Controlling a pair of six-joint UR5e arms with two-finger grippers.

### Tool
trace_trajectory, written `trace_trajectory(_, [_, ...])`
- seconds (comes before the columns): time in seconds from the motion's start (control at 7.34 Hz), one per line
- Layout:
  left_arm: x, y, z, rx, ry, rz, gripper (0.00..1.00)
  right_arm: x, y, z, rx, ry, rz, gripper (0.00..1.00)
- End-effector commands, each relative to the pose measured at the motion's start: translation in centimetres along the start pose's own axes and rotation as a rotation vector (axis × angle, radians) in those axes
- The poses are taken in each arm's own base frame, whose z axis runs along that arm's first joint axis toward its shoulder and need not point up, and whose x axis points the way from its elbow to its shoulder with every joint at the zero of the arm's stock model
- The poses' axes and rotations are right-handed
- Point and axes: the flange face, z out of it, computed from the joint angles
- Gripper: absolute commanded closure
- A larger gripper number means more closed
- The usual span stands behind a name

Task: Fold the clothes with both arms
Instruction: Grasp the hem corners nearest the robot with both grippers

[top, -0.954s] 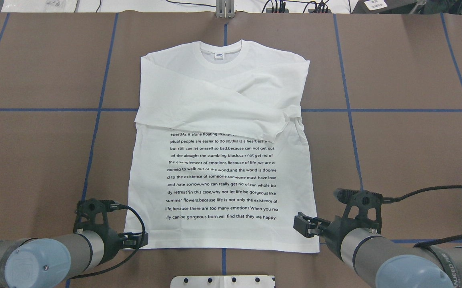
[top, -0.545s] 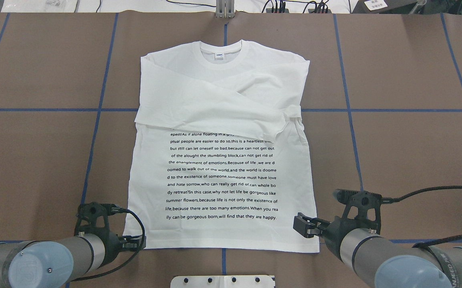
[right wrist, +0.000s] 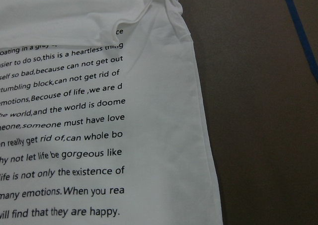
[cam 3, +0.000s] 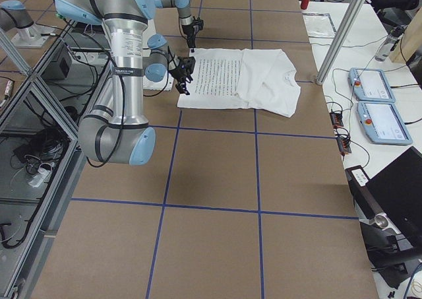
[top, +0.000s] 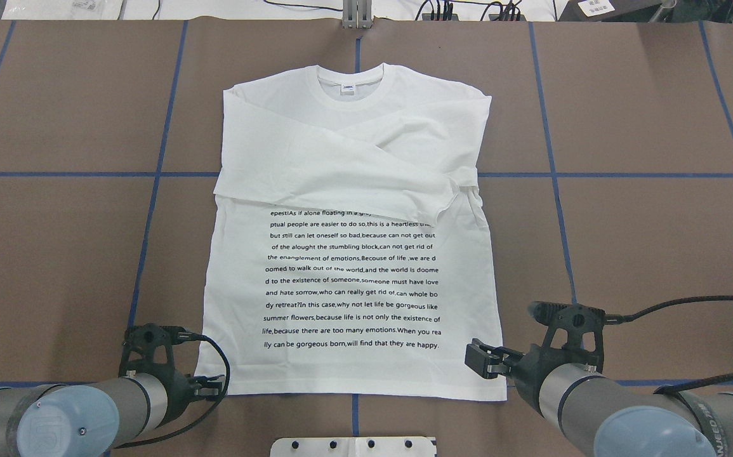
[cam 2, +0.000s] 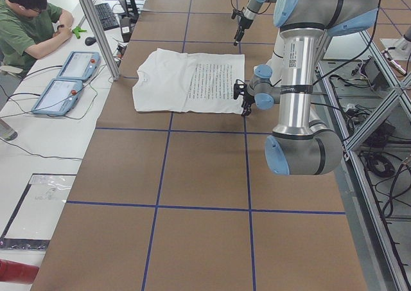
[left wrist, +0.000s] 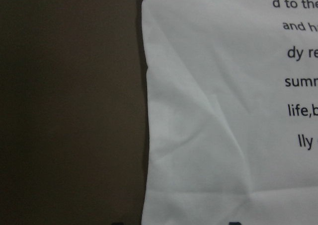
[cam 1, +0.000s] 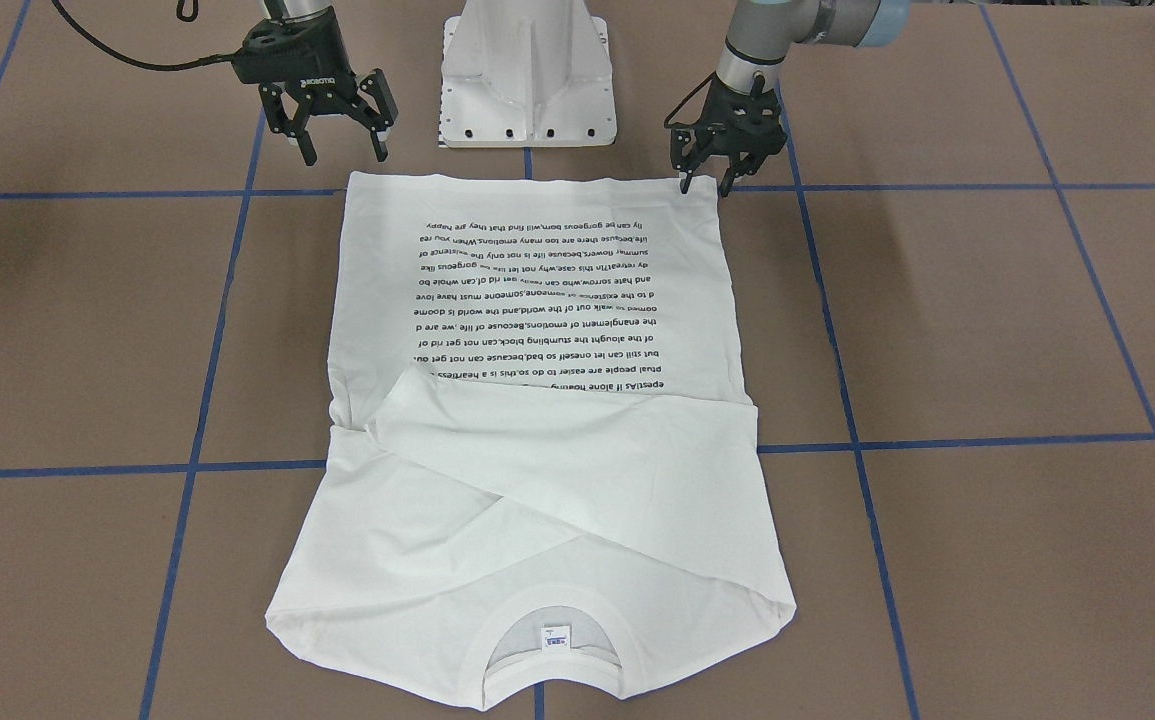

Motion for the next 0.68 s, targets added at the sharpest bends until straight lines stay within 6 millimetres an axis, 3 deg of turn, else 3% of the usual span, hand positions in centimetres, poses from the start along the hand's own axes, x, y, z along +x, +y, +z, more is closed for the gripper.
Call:
trace_trajectory(0.0, [0.12,-0.01,-0.12,0.0,0.003,0.0,0.85,0.02,0.05,0.05,0.0,0.001,-0.001,0.0])
trace_trajectory(0.14, [0.16,-0.02,-0.19,0.0,0.005,-0.001,1.0,-0.04,-0.02,0.04,0.001,0.0,-0.001,0.0])
trace_trajectory(0.55, [0.52,-0.22,-0.78,0.004,0.018,-0.002,1.0,-0.04,-0.03,0.04,0.001,0.0,0.001,0.0])
